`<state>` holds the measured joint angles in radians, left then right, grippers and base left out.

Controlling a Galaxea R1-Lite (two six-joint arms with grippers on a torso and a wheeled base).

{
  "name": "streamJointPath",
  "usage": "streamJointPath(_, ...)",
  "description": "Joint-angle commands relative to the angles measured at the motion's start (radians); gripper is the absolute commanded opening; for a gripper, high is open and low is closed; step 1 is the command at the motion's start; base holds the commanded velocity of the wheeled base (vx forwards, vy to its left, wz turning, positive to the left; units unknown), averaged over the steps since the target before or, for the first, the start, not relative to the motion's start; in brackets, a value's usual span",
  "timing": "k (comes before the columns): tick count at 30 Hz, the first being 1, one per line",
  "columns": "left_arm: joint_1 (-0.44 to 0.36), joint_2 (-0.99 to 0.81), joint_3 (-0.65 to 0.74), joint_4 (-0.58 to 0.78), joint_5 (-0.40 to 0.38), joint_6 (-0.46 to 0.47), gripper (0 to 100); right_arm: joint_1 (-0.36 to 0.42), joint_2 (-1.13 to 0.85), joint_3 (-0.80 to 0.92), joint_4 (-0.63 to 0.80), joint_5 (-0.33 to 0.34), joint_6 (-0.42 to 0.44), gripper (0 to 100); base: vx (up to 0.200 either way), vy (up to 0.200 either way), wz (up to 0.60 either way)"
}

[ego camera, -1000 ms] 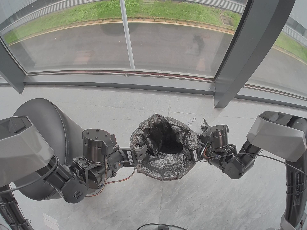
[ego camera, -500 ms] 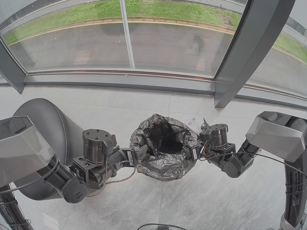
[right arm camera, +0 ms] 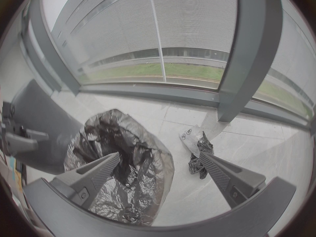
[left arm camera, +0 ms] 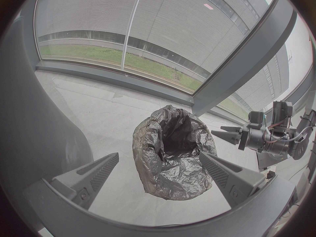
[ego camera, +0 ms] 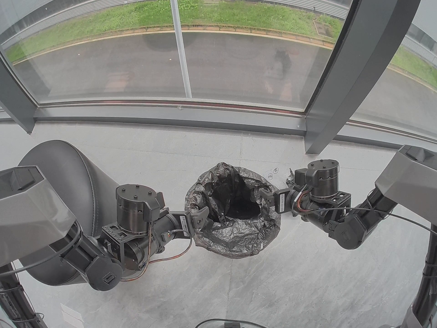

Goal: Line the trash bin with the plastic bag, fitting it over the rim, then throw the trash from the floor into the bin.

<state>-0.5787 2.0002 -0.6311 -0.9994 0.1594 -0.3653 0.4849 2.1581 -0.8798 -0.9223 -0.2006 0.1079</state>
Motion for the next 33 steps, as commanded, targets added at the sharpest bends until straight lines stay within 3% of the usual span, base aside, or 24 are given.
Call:
streamJointPath(1, -0.001, -0.001, 0.007, -0.021, 0.000, 0.002, 100, -0.062, -0.057, 0.021, -0.012, 0.001, 0.036, 100, 0.000, 0.000, 0.00)
streamJointPath(11, -0.003, 0.005, 0.036, -0.087, 0.000, 0.009, 100, -0.216, 0.066, -0.127, 0.042, 0.040, 0.046, 100, 0.000, 0.000, 0.00)
streamJointPath(17, -0.003, -0.029, 0.071, -0.093, 0.002, 0.016, 100, -0.235, 0.129, -0.156, 0.031, 0.052, 0.065, 100, 0.000, 0.000, 0.00)
streamJointPath(20, -0.001, -0.057, 0.102, -0.091, 0.002, 0.095, 100, -0.273, 0.177, -0.222, 0.036, 0.116, 0.085, 100, 0.000, 0.000, 0.00)
streamJointPath(21, 0.003, -0.054, 0.119, -0.090, 0.006, 0.161, 100, -0.302, 0.220, -0.289, 0.039, 0.141, 0.119, 100, 0.000, 0.000, 0.00)
streamJointPath(26, 0.000, -0.049, 0.133, -0.082, 0.008, 0.181, 100, -0.316, 0.295, -0.389, 0.050, 0.148, 0.162, 100, 0.000, 0.000, 0.00)
streamJointPath(33, -0.003, -0.011, 0.123, -0.084, 0.045, 0.189, 100, -0.331, 0.373, -0.461, 0.066, 0.156, 0.159, 100, 0.000, 0.000, 0.00)
